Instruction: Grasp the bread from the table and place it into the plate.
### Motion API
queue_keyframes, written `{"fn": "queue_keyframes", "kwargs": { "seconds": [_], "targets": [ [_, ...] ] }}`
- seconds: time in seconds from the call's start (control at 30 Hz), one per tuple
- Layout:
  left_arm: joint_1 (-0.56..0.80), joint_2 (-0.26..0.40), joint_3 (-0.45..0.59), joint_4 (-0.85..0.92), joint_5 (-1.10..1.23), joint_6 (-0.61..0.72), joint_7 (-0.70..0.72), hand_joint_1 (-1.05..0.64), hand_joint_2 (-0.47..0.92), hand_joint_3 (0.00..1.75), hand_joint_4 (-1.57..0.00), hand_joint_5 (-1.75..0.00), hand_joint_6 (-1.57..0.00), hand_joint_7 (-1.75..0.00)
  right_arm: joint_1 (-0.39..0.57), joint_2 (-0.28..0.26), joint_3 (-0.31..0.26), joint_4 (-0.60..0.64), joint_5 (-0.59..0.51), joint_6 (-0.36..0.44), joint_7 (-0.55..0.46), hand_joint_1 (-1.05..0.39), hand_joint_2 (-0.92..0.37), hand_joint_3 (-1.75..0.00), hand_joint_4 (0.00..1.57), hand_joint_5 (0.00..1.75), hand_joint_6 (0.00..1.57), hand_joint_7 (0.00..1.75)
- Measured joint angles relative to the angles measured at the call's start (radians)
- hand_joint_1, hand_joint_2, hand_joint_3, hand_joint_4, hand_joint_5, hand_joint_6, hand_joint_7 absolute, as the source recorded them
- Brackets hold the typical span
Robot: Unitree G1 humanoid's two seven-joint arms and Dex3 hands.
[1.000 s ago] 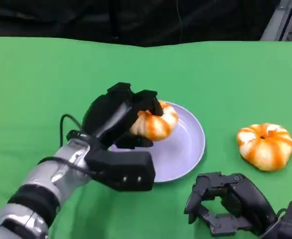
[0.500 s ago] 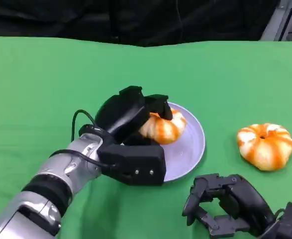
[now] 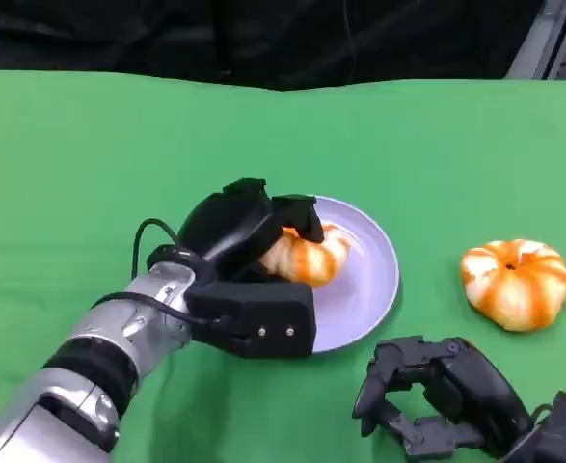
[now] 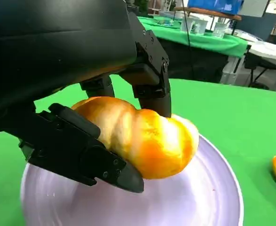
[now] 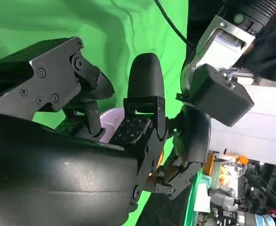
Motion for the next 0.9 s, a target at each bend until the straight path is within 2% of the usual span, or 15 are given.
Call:
{"fn": "queue_keyframes", "kwargs": {
  "seconds": [0.03,0.07,0.1,0.13,0.2,0.27,0.33,0.4,0.43,0.5,0.73,0.9],
  "targets": [
    [0.000,0.000,0.000,0.002,0.000,0.000,-0.001,-0.14,0.85,0.00,-0.52,-1.20,-0.85,-0.49,0.000,0.000,0.000,0.000,0.000,0.000,-0.001,0.09,-0.58,-1.04,0.93,1.33,0.96,0.99],
    [-0.001,0.000,0.000,0.003,-0.002,0.001,-0.007,-0.14,0.85,0.00,-0.53,-1.16,-0.90,-0.39,0.000,0.000,0.000,0.000,0.001,0.001,0.000,0.09,-0.58,-1.04,0.93,1.33,0.96,0.99],
    [-0.002,0.000,0.000,0.003,-0.003,0.002,-0.013,-0.18,0.86,0.00,-0.61,-0.83,-0.89,-0.20,0.000,0.000,0.000,0.000,0.002,0.003,0.002,0.09,-0.58,-1.04,0.93,1.32,0.96,0.99],
    [-0.003,0.000,0.000,0.004,-0.006,0.002,-0.018,-0.21,0.86,0.00,-0.70,-0.59,-0.89,-0.10,0.000,0.000,0.000,0.000,0.003,0.006,0.003,0.09,-0.59,-1.04,0.93,1.32,0.96,0.99],
    [-0.003,0.000,0.001,0.005,-0.007,0.002,-0.022,-0.30,0.89,0.01,-0.79,-0.24,-0.82,-0.02,0.000,0.000,0.000,0.000,0.002,0.007,0.003,0.09,-0.59,-1.03,0.93,1.32,0.96,1.00],
    [-0.004,0.000,0.001,0.007,-0.007,0.002,-0.022,-0.37,0.91,0.02,-0.79,-0.11,-0.76,-0.01,0.000,0.000,0.000,0.000,0.002,0.006,0.002,0.09,-0.59,-1.03,0.93,1.33,0.96,1.00],
    [-0.005,0.000,0.001,0.011,-0.007,0.002,-0.021,-0.45,0.92,0.07,-0.76,-0.04,-0.70,0.00,0.000,0.000,0.000,0.000,0.002,0.006,0.003,0.09,-0.59,-1.04,0.93,1.33,0.95,1.00],
    [-0.005,0.000,0.002,0.012,-0.009,0.002,-0.026,-0.60,0.92,0.33,-0.67,-0.01,-0.56,0.00,0.000,0.000,0.000,0.000,0.002,0.006,0.004,0.09,-0.59,-1.04,0.93,1.34,0.96,1.01],
    [-0.006,0.000,0.003,0.012,-0.011,0.002,-0.037,-0.62,0.92,0.37,-0.66,-0.01,-0.53,0.00,0.000,0.000,0.000,0.000,0.002,0.006,0.004,0.09,-0.59,-1.04,0.93,1.34,0.96,1.01],
    [-0.008,0.000,0.005,0.012,-0.023,0.005,-0.061,-0.72,0.92,0.60,-0.57,0.00,-0.40,0.00,0.000,0.001,0.000,0.000,0.002,0.006,0.005,0.09,-0.57,-1.07,0.93,1.37,0.96,1.04],
    [-0.009,0.000,0.032,0.009,-0.078,0.011,-0.133,-0.85,0.92,0.83,-0.35,0.00,-0.22,0.00,0.000,0.001,0.000,0.000,0.003,0.006,0.009,0.11,-0.56,-1.10,0.93,1.38,0.94,1.07],
    [-0.007,0.000,0.091,-0.025,-0.161,-0.003,-0.204,-0.90,0.92,0.86,-0.34,-0.01,-0.23,-0.01,0.000,0.002,0.000,0.000,0.005,0.007,0.014,0.11,-0.56,-1.10,0.93,1.38,0.93,1.09]
  ]
}}
